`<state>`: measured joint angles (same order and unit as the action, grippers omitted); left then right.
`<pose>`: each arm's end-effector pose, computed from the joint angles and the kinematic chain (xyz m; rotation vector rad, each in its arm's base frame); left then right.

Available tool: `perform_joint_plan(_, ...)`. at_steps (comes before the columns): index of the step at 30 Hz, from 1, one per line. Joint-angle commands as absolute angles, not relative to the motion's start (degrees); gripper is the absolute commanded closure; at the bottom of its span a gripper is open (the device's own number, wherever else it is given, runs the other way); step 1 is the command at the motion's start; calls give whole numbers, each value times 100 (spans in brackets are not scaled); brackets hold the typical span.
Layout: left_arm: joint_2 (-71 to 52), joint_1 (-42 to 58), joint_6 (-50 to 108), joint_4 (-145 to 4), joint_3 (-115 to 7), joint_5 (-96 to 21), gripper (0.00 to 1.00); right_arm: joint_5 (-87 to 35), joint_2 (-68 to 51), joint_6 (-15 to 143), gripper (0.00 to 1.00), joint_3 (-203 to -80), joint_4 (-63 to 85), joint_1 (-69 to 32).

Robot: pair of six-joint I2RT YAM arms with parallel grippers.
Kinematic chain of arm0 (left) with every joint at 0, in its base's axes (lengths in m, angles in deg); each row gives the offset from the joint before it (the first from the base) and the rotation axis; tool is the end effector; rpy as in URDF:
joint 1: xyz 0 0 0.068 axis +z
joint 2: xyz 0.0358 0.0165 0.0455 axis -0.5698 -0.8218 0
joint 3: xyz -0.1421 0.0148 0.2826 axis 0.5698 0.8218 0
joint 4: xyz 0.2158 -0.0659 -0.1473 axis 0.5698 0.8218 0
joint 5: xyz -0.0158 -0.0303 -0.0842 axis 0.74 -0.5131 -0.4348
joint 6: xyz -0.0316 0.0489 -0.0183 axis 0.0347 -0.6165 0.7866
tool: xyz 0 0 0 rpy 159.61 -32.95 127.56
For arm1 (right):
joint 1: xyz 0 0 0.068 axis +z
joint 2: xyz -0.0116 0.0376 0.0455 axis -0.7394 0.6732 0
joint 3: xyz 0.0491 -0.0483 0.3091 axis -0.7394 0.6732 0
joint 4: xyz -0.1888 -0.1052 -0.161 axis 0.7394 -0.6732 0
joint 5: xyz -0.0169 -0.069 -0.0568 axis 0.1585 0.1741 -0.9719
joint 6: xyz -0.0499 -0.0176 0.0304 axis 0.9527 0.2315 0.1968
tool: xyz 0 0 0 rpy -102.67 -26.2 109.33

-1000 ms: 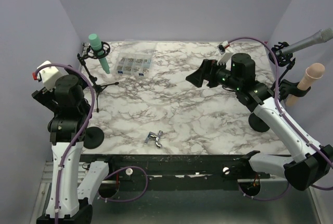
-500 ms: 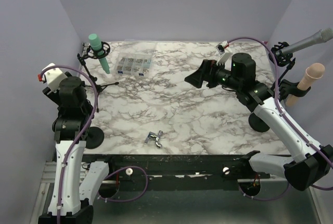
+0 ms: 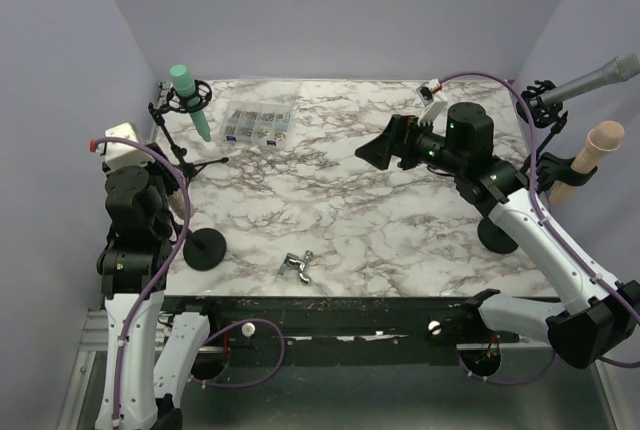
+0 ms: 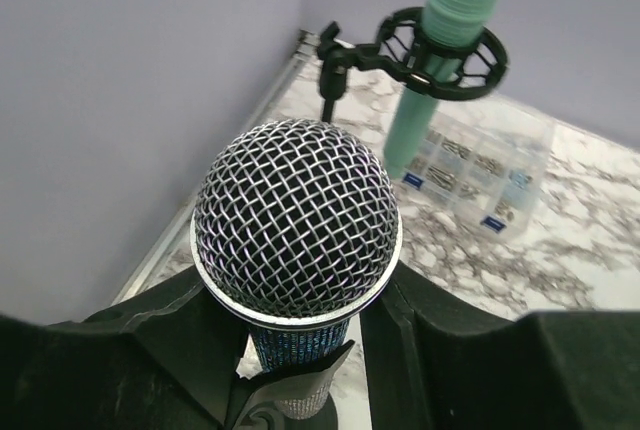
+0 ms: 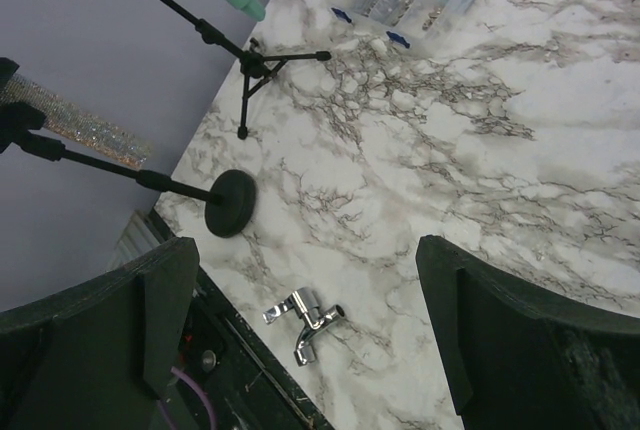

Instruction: Remove the microphone from the stand

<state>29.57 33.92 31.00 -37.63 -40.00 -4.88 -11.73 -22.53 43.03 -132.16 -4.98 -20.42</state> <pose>0.0993 0.0174 0.4302 -0.5022 1.6347 0.1717 0.2277 0.1361 0.4225 -0.2670 1.9488 0.9984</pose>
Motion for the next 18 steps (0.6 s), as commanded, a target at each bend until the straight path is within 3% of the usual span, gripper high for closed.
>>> perform_joint_plan(1, 2949, 3413, 2757, -4177, -4218, -2023, 96, -992, -2311, 4210, 0, -13018, -294, -2020)
perform_joint_plan(9, 2543, 3395, 2405, -4675, -4269, -4156, 100, -922, -2010, 4285, 0, -13168, -271, -1917)
perform_joint_plan(18, 2030, 2675, 2097, -5497, -4423, -4619, 100, -1126, -1812, 4270, 0, -13230, -160, -1483)
